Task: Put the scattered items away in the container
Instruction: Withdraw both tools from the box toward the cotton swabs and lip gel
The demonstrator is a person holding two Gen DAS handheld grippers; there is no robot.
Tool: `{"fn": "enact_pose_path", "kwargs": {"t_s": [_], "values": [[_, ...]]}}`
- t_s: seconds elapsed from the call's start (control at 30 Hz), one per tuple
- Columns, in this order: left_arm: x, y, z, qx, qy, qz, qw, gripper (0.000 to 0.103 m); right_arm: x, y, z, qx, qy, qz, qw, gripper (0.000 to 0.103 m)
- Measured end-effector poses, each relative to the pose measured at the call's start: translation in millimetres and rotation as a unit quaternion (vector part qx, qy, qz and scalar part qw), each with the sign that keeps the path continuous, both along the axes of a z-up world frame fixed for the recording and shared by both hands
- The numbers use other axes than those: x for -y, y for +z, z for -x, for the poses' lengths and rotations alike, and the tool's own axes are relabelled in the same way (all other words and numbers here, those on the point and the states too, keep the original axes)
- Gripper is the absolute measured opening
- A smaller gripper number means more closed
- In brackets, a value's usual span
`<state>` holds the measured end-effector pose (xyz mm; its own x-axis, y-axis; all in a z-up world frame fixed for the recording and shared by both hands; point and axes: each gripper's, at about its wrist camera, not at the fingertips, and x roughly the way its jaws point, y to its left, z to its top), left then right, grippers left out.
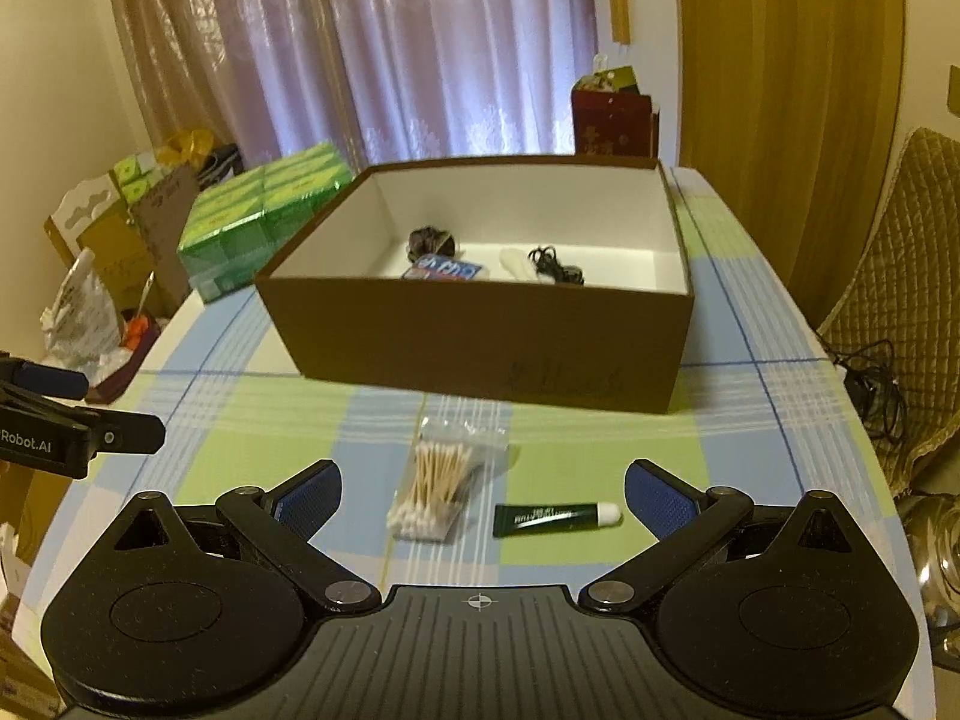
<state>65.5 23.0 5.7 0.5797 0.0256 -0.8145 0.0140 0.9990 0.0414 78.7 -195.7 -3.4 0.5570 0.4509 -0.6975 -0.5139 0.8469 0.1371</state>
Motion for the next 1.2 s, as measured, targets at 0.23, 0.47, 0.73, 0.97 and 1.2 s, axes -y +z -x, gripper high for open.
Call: {"fn": "enact_pose_path", "kwargs": {"t_s": [0.23,0.47,0.73,0.97,1.2], "values": [[7.2,-13.0,-1.4,-0.019,-0.003,0.001,0.9998,0.102,-1.4,-12.9,1.3,-0.018,0.004,0.015,1.0,0.103],[16.6,-25.7,-6.9,-0.038,-0.006,0.004,0.9992,0.102,3.5,-25.5,-1.2,-0.035,-0.001,0.025,0.999,0.103],[30.4,-40.3,-13.1,-0.059,-0.012,0.008,0.9981,0.102,12.0,-38.3,-10.9,-0.052,-0.011,0.034,0.998,0.103],[39.8,-52.2,-19.7,-0.069,-0.016,0.01,0.9974,0.102,18.3,-51.0,-22.0,-0.064,-0.017,0.045,0.997,0.103],[51.6,-67.0,-27.4,-0.076,-0.03,0.008,0.9966,0.102,24.1,-65.9,-33.9,-0.079,-0.022,0.051,0.995,0.103]]}}
